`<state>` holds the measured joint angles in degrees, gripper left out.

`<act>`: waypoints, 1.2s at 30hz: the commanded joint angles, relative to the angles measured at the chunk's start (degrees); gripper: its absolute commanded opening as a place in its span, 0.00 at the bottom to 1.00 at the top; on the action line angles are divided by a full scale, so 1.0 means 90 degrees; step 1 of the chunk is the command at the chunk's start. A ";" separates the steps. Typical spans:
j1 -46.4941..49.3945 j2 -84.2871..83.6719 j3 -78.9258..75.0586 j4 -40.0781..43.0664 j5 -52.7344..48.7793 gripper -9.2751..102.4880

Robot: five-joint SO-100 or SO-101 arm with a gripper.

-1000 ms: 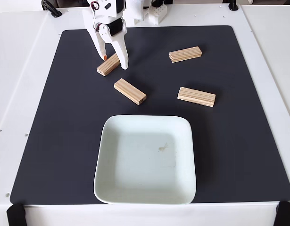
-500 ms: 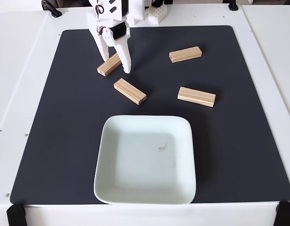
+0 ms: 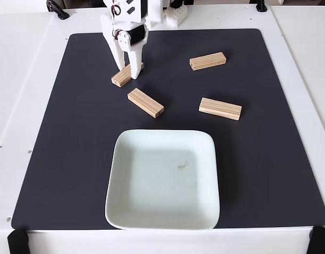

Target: Pick up the wooden block and place them on the plate.

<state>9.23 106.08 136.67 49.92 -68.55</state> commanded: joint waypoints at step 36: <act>-0.2236 0.0371 -0.7988 0.1084 0.6992 0.08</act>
<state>-11.34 115.05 71.46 64.07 -10.28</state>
